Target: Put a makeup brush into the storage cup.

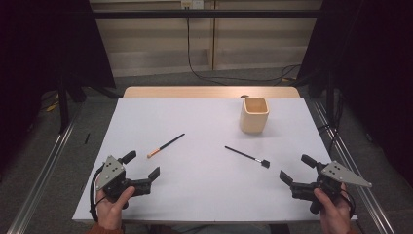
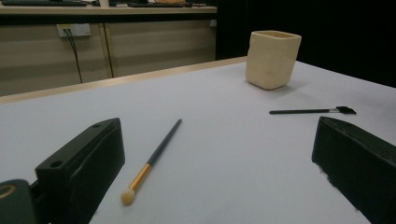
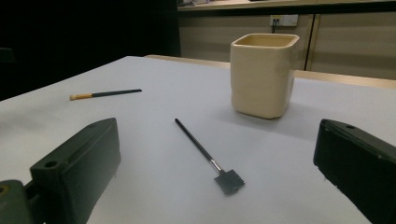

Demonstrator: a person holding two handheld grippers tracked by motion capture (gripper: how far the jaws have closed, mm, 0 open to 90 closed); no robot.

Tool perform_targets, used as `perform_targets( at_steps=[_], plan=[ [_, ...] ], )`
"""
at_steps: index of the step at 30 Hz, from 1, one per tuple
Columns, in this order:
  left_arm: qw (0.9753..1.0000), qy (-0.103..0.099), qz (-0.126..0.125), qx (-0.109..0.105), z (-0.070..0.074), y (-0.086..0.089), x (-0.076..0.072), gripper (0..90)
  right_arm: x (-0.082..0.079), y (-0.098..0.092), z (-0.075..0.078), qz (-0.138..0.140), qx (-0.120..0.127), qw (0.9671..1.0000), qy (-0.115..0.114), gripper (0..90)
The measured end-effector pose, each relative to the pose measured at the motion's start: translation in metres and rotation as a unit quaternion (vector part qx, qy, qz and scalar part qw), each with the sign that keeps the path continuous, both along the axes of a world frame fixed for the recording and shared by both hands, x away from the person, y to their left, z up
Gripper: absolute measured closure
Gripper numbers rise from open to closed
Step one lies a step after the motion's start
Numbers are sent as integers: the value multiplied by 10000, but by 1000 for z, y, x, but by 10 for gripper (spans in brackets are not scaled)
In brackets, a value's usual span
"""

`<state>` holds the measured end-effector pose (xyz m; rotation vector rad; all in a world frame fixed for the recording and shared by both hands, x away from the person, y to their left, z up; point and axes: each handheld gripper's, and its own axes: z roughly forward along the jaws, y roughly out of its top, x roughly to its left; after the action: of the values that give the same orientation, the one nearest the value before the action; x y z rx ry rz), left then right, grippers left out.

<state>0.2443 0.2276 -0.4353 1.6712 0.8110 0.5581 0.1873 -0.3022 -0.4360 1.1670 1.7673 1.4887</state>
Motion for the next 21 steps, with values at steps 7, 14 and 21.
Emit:
perform_targets(
  at_steps=[7, 14, 21],
  plan=[
    [9999, -62, -27, 105, 2, 0, -4, 25, 2, 4, 1, 161, -1, 9999, -15, 0],
    [9998, 152, -5, -128, 1, 5, -2, 25, 2, 4, 0, 148, -27, 9999, -7, 0],
    [9998, 188, -10, -110, 4, 8, -4, 25, 0, 6, 2, 150, 23, 9998, -93, 0]
  ],
)
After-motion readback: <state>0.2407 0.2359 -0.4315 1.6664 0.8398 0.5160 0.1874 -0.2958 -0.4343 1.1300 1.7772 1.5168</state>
